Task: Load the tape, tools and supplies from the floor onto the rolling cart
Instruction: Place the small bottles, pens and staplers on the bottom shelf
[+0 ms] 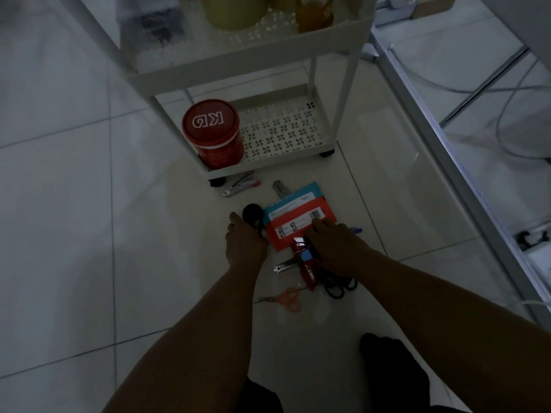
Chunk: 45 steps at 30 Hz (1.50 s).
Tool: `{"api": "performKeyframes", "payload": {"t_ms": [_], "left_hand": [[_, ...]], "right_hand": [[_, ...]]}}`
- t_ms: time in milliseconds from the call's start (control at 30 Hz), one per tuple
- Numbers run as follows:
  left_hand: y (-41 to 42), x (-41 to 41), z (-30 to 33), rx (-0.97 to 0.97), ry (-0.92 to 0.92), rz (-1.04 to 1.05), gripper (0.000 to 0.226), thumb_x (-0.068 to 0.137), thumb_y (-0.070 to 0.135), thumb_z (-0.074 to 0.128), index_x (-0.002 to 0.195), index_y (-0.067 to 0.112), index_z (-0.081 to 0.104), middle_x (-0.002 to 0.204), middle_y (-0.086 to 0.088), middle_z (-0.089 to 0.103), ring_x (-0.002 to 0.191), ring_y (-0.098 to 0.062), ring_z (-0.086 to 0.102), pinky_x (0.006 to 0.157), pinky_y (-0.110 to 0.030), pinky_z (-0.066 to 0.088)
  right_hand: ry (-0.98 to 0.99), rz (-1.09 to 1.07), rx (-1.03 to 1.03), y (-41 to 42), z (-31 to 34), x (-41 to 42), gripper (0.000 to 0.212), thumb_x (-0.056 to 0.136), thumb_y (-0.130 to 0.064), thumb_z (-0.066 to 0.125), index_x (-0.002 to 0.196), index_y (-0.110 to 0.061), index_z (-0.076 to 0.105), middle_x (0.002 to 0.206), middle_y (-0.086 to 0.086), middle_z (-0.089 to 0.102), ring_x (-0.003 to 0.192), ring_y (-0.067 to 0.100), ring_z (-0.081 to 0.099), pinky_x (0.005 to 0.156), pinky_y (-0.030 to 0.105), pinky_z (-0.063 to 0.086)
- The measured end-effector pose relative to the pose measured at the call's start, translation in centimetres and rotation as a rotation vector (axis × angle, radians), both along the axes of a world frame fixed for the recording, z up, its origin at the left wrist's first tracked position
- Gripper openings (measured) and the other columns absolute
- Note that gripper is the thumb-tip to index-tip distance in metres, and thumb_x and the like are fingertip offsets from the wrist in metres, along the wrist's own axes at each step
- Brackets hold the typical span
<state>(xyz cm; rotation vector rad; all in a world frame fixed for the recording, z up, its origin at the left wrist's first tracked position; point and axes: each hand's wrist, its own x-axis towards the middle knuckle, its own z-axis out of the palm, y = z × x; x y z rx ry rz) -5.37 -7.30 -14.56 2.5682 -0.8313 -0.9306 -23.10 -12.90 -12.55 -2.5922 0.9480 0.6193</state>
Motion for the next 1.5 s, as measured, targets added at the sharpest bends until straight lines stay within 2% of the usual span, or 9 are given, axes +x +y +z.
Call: {"api": "performKeyframes", "payload": {"t_ms": [100, 300, 533, 700, 867, 967, 1100, 1333, 1500], "left_hand": [[-0.1, 0.1, 0.1, 0.023, 0.004, -0.006, 0.056, 0.08, 0.016, 0.072, 0.126, 0.001, 0.044, 0.127, -0.02, 0.05, 0.116, -0.034, 0.051, 0.09, -0.042, 0.047], [0.0, 0.4, 0.3, -0.034, -0.013, 0.045, 0.029, 0.09, 0.021, 0.058, 0.112, 0.003, 0.053, 0.114, -0.018, 0.063, 0.1, -0.033, 0.062, 0.079, -0.039, 0.051], [-0.3, -0.3, 0.2, -0.041, -0.044, -0.056, 0.049, 0.088, 0.016, 0.065, 0.131, 0.003, 0.044, 0.126, -0.017, 0.053, 0.112, -0.032, 0.056, 0.083, -0.036, 0.047], [0.1, -0.2, 0.0, -0.094, -0.001, -0.048, 0.029, 0.09, 0.01, 0.058, 0.117, 0.002, 0.049, 0.116, -0.018, 0.06, 0.102, -0.031, 0.06, 0.072, -0.03, 0.041], [-0.2, 0.7, 0.9, -0.123, 0.143, 0.082, 0.036, 0.09, 0.016, 0.062, 0.121, 0.005, 0.049, 0.11, -0.011, 0.061, 0.091, -0.026, 0.06, 0.069, -0.03, 0.043], [-1.1, 0.6, 2.1, -0.202, 0.33, 0.202, 0.039, 0.085, 0.018, 0.069, 0.118, 0.013, 0.049, 0.101, -0.007, 0.063, 0.076, -0.017, 0.062, 0.064, -0.031, 0.052], [-3.7, -0.5, 4.4, -0.252, 0.457, 0.201, 0.034, 0.084, 0.015, 0.069, 0.113, 0.013, 0.052, 0.098, -0.007, 0.065, 0.085, -0.022, 0.068, 0.076, -0.041, 0.059], [-10.9, -0.4, 9.0, -0.224, 0.446, 0.23, 0.02, 0.085, 0.007, 0.066, 0.102, 0.009, 0.056, 0.093, -0.012, 0.06, 0.079, -0.022, 0.059, 0.065, -0.031, 0.051], [-14.2, 1.3, 8.7, -0.193, 0.411, 0.217, 0.014, 0.085, 0.009, 0.067, 0.094, 0.0, 0.059, 0.087, -0.014, 0.056, 0.075, -0.024, 0.054, 0.056, -0.027, 0.042]], "right_hand": [[-0.021, -0.041, 0.031, -0.3, -0.1, 0.1, 0.063, 0.084, -0.029, 0.066, 0.137, -0.012, 0.035, 0.144, 0.012, 0.037, 0.129, 0.027, 0.041, 0.104, 0.044, 0.039], [-0.129, -0.216, 0.193, -1.5, 0.3, -0.4, 0.057, 0.088, -0.026, 0.063, 0.136, -0.01, 0.038, 0.136, 0.014, 0.047, 0.121, 0.027, 0.05, 0.102, 0.041, 0.045], [-0.03, -0.124, 0.062, -0.4, -0.1, 0.5, 0.051, 0.09, -0.027, 0.058, 0.136, -0.013, 0.039, 0.139, 0.01, 0.045, 0.127, 0.027, 0.045, 0.104, 0.048, 0.038], [-0.014, -0.194, 0.092, -1.1, -0.3, 0.7, 0.059, 0.089, -0.038, 0.059, 0.137, -0.013, 0.035, 0.143, 0.011, 0.041, 0.127, 0.028, 0.046, 0.106, 0.051, 0.034], [-0.173, -0.308, 0.197, -1.8, 0.1, 0.1, 0.042, 0.09, -0.033, 0.059, 0.125, -0.013, 0.046, 0.127, 0.01, 0.055, 0.108, 0.023, 0.057, 0.095, 0.038, 0.048], [-0.33, -0.502, 0.316, -3.5, 1.3, 0.5, 0.046, 0.088, -0.036, 0.063, 0.126, -0.013, 0.049, 0.122, 0.009, 0.059, 0.103, 0.022, 0.06, 0.085, 0.03, 0.05], [-0.472, -0.669, 0.387, -5.8, 3.4, 1.9, 0.028, 0.089, -0.026, 0.062, 0.108, -0.008, 0.055, 0.108, 0.013, 0.063, 0.086, 0.019, 0.056, 0.071, 0.027, 0.045], [-0.632, -0.994, 0.504, -10.9, 7.6, 5.2, 0.008, 0.086, -0.017, 0.061, 0.085, -0.011, 0.055, 0.084, 0.012, 0.057, 0.078, 0.025, 0.057, 0.072, 0.035, 0.052], [-0.652, -1.077, 0.435, -14.8, 7.0, 6.2, 0.035, 0.086, -0.018, 0.062, 0.062, -0.018, 0.037, 0.064, 0.002, 0.042, 0.063, 0.017, 0.048, 0.063, 0.029, 0.047]]}}
